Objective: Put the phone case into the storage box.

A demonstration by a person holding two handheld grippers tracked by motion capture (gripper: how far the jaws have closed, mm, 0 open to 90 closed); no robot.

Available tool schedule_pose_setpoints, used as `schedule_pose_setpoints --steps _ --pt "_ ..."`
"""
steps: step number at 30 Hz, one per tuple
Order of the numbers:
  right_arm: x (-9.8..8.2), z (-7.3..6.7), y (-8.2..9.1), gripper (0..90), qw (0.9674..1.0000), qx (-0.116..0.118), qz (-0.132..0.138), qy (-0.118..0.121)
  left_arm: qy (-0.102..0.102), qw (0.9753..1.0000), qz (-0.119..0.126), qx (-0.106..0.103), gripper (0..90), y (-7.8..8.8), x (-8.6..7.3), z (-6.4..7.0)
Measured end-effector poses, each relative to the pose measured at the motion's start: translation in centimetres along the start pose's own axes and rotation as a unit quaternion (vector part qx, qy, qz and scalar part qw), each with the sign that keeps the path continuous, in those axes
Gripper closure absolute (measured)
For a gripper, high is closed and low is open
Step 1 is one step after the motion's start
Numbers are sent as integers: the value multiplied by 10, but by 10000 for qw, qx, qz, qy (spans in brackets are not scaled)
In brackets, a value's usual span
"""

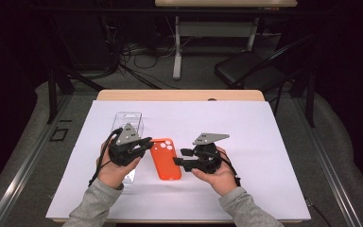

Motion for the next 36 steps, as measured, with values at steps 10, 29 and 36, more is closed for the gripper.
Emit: schedule_pose_setpoints --steps 10,29,36 --pt "2 1 -1 452 9999 103 17 63 20 10000 18 42 812 2 0 -3" --pt "-3 3 -7 326 9993 84 -227 276 47 9999 37 94 812 6 -1 -8" --pt "-2 11 -4 332 9991 -39 -180 369 30 9999 -24 95 812 4 -2 -7"
Point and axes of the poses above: each handheld gripper's, and its own axes: y roughly backward along the jaws, x roughly out of its top, z roughly to its right, the point moved 5 cm from there along -y, roughly forward along the jaws, and after that the axes turned 9 degrees about -x, right-handed, at the moved point
